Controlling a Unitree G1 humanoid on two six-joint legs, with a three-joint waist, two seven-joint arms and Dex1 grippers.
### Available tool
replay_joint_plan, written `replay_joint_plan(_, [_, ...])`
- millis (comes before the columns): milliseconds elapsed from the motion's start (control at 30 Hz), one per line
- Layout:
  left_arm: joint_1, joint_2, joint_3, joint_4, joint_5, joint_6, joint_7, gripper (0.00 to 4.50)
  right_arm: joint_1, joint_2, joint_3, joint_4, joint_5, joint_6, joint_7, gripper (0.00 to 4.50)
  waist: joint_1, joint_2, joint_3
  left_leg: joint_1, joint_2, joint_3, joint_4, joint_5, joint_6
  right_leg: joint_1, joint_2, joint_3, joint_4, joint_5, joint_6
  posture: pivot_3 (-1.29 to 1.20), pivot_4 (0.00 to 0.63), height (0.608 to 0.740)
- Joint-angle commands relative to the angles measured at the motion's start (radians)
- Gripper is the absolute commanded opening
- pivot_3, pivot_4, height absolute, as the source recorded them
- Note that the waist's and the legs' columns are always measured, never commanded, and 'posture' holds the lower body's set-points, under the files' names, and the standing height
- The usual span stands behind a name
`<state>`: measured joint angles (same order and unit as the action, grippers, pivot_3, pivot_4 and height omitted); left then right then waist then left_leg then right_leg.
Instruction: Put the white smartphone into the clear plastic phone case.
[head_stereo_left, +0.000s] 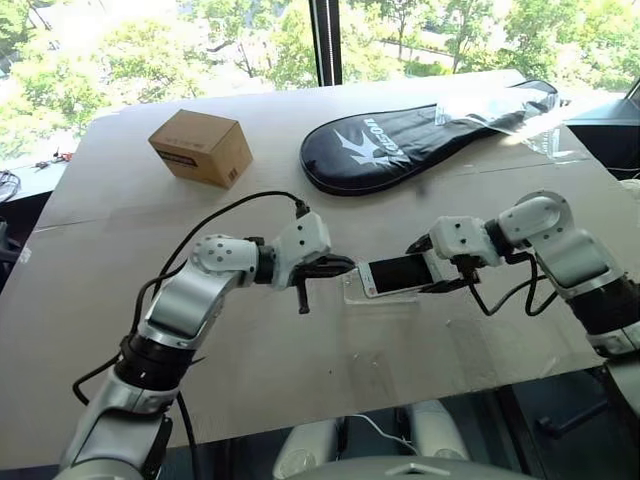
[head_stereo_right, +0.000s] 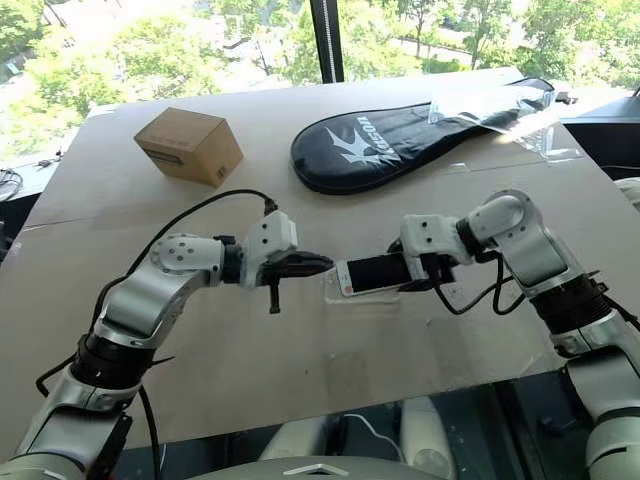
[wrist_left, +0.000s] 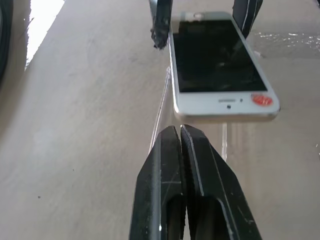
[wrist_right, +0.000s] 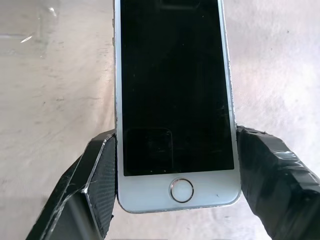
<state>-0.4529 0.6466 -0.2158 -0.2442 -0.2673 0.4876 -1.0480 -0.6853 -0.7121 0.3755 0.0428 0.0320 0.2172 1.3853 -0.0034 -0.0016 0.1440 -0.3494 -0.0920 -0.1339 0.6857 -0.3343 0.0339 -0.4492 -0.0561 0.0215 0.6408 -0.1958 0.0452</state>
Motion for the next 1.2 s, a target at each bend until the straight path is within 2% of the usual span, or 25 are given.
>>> replay_joint_plan(33, [-0.036,-0.033,-0.012,0.016,0.001,-0.044,-0.001,0.05,0.012,-0.048,0.013,-0.083,-0.092,0.098,-0.055,2.97,0.000,0.000,0.000,0.000,0.000,0.000,0.000,0.000,0.000,0.000,0.000,0.000,0.000,0.000,0.000,0.00,0.150,0.740])
replay_joint_plan(367, [-0.065,-0.103,-0.110,0.094,0.060,-0.100,-0.009,0.05,-0.001,-0.071,0.090,-0.193,-0.187,0.275,-0.053,2.97,-0.008,0.000,0.000,0.000,0.000,0.001,0.000,0.000,0.000,0.000,0.000,0.000,0.000,0.000,0.000,0.00,0.150,0.740])
replay_joint_plan(1033, [-0.016,-0.152,-0.233,0.261,0.236,-0.217,0.012,0.05,-0.021,-0.034,0.131,-0.218,-0.230,0.345,-0.071,2.97,-0.007,-0.001,-0.001,0.001,0.000,0.000,0.000,0.000,0.000,0.000,0.000,0.000,0.000,0.000,0.000,0.00,0.150,0.740])
replay_joint_plan(1067, [-0.017,-0.151,-0.235,0.273,0.244,-0.225,0.014,0.00,-0.021,-0.034,0.129,-0.218,-0.227,0.342,-0.069,4.00,-0.007,-0.001,-0.001,0.001,0.000,0.000,0.000,0.000,0.000,0.000,0.000,0.000,0.000,0.000,0.000,0.00,0.150,0.740])
replay_joint_plan(1100, [-0.016,-0.150,-0.236,0.280,0.248,-0.230,0.013,0.00,-0.019,-0.034,0.127,-0.220,-0.224,0.342,-0.067,4.39,-0.007,-0.001,-0.001,0.001,0.000,0.000,0.000,0.000,0.000,0.000,0.000,0.000,0.000,0.000,0.000,0.00,0.150,0.740])
replay_joint_plan(1200, [-0.010,-0.147,-0.243,0.305,0.259,-0.248,0.006,0.00,-0.011,-0.044,0.093,-0.243,-0.206,0.366,-0.072,4.45,-0.006,-0.001,-0.001,0.001,0.000,0.000,0.000,0.000,0.000,0.000,0.000,0.000,0.000,0.000,0.000,0.00,0.150,0.740])
